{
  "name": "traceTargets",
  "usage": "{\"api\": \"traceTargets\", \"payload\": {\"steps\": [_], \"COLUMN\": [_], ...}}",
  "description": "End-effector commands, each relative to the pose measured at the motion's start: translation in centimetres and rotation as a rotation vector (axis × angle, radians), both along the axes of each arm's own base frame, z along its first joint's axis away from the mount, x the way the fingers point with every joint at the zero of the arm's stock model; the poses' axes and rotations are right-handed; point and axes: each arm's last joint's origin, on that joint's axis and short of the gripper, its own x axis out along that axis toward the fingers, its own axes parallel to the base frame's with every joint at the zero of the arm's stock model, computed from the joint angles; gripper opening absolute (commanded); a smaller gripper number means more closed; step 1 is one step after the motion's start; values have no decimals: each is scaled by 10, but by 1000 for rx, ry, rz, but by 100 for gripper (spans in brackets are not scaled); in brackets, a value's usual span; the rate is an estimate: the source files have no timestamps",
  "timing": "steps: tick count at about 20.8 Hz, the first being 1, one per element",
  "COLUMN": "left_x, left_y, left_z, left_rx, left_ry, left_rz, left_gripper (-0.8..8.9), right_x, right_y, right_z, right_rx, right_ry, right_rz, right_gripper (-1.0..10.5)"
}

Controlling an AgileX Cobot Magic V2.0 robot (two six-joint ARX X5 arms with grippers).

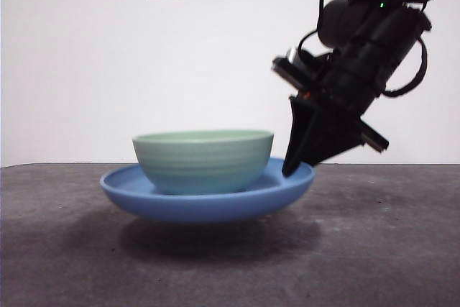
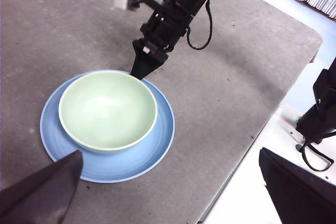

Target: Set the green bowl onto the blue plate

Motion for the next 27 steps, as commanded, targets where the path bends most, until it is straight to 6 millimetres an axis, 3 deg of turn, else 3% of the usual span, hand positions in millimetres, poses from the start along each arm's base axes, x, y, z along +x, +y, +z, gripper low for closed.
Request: {"api": "traceTargets", "payload": {"steps": [1,6,9,13,17,19,22,27], "left_x": [0,0,0,0,0,0,0,0], "left_y": [-1,-1,-1,-1,-1,-1,-1,-1], "left_z": [3,3,3,3,3,3,3,3], "left_rx": [-14,-15,-15,-14,-14,-15,-15,-15], "left_ry": [-8,-8,-8,-7,-8,-9,-8,-9], "left_rz": [-10,-10,-10,-10,-10,-11,-10,-10], "left_gripper": [566,566,566,566,566,566,566,566], "right_x": [7,10,11,12,3,-9,-35,-90], "right_y": [7,9,9,3,-12,-22,-38,-57], "right_z": [-13,-24,-24,-16,19,44,83,131], "right_rx": [-4,-13,-10,-13,-49,-45,-46,-70], "right_ry": [24,38,30,3,-98,-141,-213,-325], "right_rz": [8,15,17,1,-21,-22,-22,-31], "right_gripper": [14,20,191,218,225,306,477,580]}}
